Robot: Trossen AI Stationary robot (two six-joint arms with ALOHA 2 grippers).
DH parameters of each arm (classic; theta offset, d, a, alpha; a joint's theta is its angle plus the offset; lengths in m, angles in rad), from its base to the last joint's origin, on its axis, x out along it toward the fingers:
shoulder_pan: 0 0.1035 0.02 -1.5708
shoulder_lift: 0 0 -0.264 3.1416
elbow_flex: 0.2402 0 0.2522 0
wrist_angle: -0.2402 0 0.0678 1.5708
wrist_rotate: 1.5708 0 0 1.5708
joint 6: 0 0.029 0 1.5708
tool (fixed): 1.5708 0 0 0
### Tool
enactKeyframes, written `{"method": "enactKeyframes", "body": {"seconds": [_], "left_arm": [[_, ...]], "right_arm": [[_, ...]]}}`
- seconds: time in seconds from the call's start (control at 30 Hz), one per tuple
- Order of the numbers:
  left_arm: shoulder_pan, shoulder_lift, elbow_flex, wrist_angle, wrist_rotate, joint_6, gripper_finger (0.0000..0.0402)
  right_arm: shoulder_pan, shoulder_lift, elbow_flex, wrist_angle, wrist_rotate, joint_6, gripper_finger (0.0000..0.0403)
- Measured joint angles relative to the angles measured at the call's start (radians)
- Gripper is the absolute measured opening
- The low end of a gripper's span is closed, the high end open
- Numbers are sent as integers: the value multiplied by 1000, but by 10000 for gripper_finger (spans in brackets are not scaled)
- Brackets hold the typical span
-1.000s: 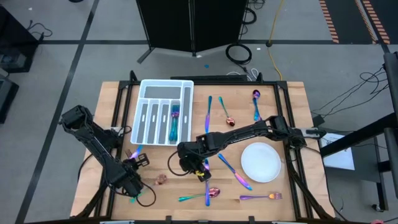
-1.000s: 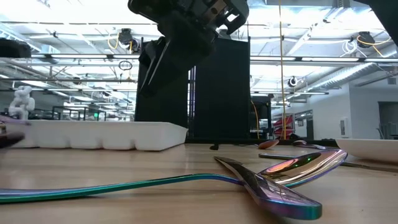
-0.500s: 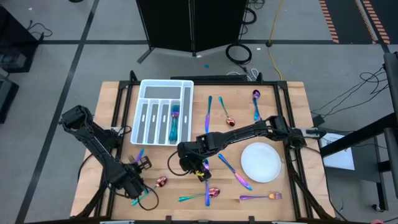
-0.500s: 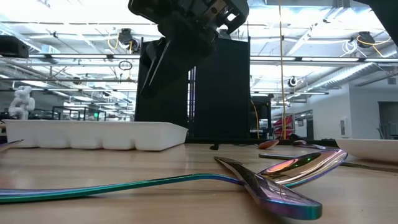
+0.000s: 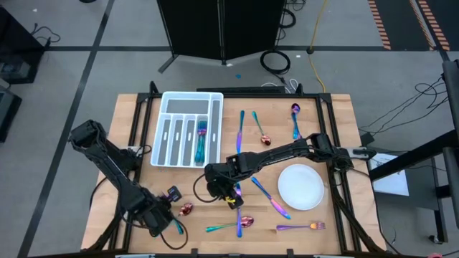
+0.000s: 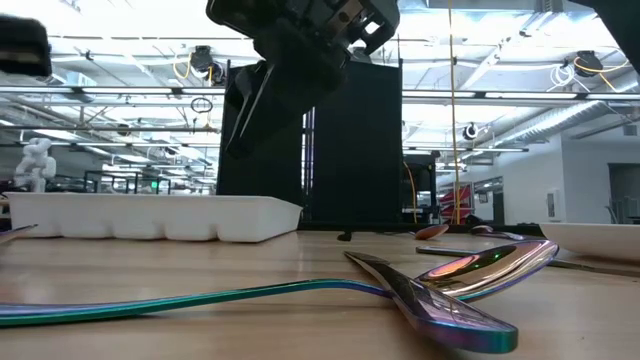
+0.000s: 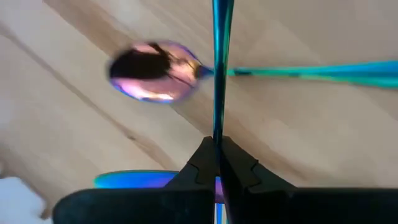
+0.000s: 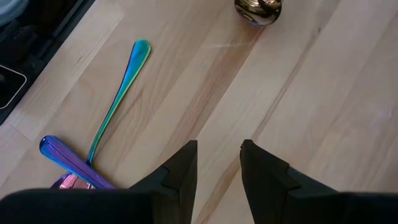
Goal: Sort silverware
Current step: Put the iridescent fork into the white silverware tray
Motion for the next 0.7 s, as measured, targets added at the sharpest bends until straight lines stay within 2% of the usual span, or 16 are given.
{"method": "enactKeyframes", "body": {"seconds": [0.17,0.33,0.47,0.7], "left_arm": [[17,-116,0,42,-138,-75,4],[36,-269,2,150,-309,-76,4],[40,-356,2,189,-408,-53,4],[40,-458,2,202,-488,5,4]], "right_arm": [[0,0,0,-15,56,30,107],[0,0,0,-46,130,52,107],[0,0,0,-72,144,69,107],[-4,0,0,-117,211,81,107]]}}
